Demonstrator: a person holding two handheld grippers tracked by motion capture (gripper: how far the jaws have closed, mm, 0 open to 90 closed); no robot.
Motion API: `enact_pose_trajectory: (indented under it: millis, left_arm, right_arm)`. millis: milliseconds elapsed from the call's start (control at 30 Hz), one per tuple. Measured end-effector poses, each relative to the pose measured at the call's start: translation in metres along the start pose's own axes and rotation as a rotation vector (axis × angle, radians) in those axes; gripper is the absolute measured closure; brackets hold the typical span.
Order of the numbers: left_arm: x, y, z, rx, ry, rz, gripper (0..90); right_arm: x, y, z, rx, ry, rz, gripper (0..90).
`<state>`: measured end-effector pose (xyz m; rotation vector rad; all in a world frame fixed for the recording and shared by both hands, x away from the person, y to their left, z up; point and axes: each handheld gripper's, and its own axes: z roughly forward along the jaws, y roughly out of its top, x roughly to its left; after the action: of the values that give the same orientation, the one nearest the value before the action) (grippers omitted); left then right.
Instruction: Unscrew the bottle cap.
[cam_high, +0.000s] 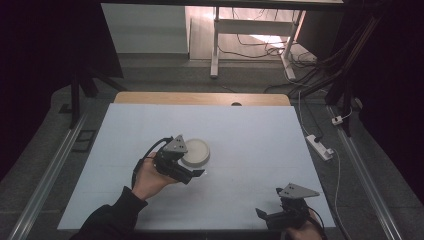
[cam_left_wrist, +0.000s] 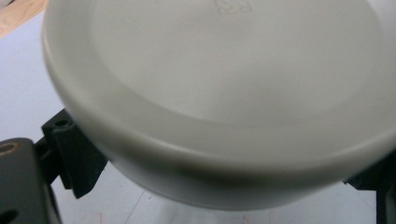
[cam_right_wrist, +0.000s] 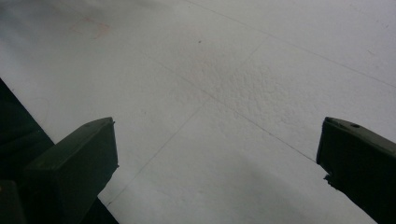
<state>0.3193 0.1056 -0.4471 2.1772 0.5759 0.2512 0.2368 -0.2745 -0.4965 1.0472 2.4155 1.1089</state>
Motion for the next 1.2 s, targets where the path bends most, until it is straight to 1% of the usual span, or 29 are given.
enact_pose_trajectory:
  millis: [167,233,333,367,500,667,800,1000,1200]
  left_arm:
    - [-0.001,0.0,-0.001,-0.002,0.0,0.001,7.8]
    - [-0.001,0.0,-0.001,-0.003,-0.002,0.001,7.8]
    - [-0.001,0.0,-0.001,-0.002,-0.007,0.007,7.8]
    - [-0.002,0.0,-0.001,-0.002,-0.008,0.007,7.8]
    - [-0.003,0.0,0.0,-0.004,-0.015,0.015,7.8]
    - [-0.003,0.0,0.0,-0.006,-0.025,0.022,7.8]
    - [-0.004,0.0,0.0,-0.007,-0.028,0.027,7.8]
    - [-0.005,0.001,0.0,-0.007,-0.029,0.036,7.8]
    - [-0.006,0.001,0.001,0.0,-0.035,0.046,7.8]
  right_arm:
    - [0.001,0.004,-0.004,-0.033,0.002,0.0,0.0]
    - [0.003,0.006,-0.005,-0.043,0.011,0.006,0.0]
    - [0.004,0.009,-0.004,-0.055,0.047,0.034,0.0]
    - [0.005,0.01,-0.004,-0.058,0.052,0.035,0.0]
    - [0.009,0.017,-0.005,-0.07,0.052,0.017,0.0]
    - [0.014,0.026,-0.006,-0.097,0.056,-0.024,0.0]
    - [0.017,0.034,-0.005,-0.109,0.08,-0.049,0.0]
    - [0.021,0.048,-0.006,-0.126,0.107,-0.072,0.0]
    - [0.026,0.063,-0.004,-0.142,0.124,-0.097,0.0]
